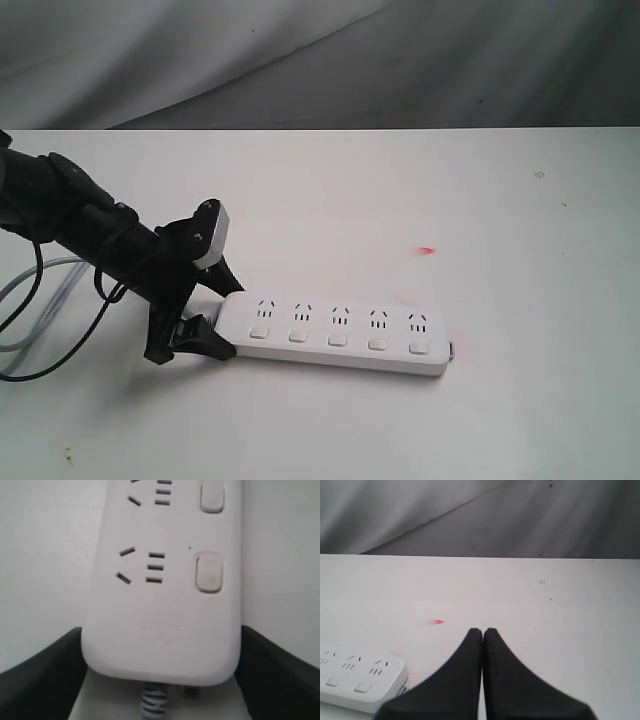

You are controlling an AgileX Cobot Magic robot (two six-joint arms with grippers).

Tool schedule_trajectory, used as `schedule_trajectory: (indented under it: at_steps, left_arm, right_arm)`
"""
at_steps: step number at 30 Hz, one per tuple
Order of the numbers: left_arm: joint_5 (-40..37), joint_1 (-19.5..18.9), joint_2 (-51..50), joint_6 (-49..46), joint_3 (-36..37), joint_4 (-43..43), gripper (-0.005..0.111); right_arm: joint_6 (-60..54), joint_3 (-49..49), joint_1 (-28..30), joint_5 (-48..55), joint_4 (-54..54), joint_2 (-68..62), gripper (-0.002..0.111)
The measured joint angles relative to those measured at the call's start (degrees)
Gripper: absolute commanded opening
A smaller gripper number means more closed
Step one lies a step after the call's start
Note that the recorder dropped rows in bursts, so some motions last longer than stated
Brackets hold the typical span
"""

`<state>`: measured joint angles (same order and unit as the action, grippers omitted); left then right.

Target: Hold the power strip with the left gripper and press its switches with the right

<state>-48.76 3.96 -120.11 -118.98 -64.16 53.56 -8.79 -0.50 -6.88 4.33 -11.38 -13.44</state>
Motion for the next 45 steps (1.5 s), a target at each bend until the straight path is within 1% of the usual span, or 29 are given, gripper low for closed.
schedule_trajectory:
  at_steps: [30,32,35,38,41,45]
  left_arm:
    - [0.0,0.0,0.0,0.0,0.0,0.0,0.068]
    - [0.0,0.0,0.0,0.0,0.0,0.0,0.068]
    - [0.0,0.0,0.0,0.0,0.0,0.0,0.068]
    - [0.0,0.0,0.0,0.0,0.0,0.0,0.068]
    - [0.0,0.0,0.0,0.0,0.0,0.0,0.068]
    - [0.0,0.0,0.0,0.0,0.0,0.0,0.068]
  right_arm:
    - [0.0,0.0,0.0,0.0,0.0,0.0,0.0]
    - [0.0,-0.76,0.0,1.21,0.49,0.0,0.0]
    - [0.0,-4.76,0.0,6.8,2.05,0.0,0.0]
    - [0.0,-12.15,0.0,15.62,2.84,-1.17,0.0]
    - [0.0,-19.89,0.0,21.45,5.1,-4.27,0.0]
    - [0.0,-30.32,0.0,24.58,8.73,-11.0,0.0]
